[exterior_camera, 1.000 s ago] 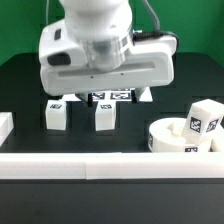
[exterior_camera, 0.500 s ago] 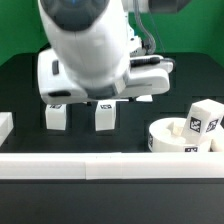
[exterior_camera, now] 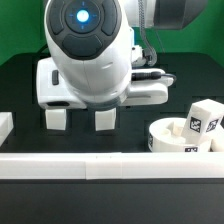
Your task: Assemble stool
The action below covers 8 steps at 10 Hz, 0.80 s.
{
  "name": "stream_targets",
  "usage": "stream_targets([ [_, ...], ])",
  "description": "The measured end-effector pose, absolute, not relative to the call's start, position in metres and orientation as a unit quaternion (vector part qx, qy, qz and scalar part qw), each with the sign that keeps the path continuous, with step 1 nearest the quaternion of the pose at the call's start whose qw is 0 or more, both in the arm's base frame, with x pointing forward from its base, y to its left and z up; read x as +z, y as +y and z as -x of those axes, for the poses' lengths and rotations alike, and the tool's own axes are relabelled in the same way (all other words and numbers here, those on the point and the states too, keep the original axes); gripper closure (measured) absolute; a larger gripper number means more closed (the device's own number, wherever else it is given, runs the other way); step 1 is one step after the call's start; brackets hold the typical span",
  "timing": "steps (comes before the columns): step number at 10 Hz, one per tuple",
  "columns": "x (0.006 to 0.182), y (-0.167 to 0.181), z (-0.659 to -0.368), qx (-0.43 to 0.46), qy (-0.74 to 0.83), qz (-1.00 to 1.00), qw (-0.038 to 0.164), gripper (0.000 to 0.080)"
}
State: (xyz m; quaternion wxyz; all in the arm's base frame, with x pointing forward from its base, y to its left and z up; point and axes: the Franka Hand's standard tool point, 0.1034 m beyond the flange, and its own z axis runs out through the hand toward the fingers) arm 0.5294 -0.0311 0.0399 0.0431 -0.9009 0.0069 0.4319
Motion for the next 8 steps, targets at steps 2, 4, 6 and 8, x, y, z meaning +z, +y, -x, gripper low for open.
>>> stream_targets([
  [2,0.037,-0.031,-0.528,0.433,0.007,0.9,0.043,0.0151],
  [4,0.025,-0.032,-0.521,0.448,0.009,0.893,0.044,0.0151],
  [6,0.026,-0.031,-0.512,0.473,0.008,0.88,0.046,0.0151],
  [8,0.022,-0.031,-0.506,0.529,0.007,0.847,0.049,0.0151],
])
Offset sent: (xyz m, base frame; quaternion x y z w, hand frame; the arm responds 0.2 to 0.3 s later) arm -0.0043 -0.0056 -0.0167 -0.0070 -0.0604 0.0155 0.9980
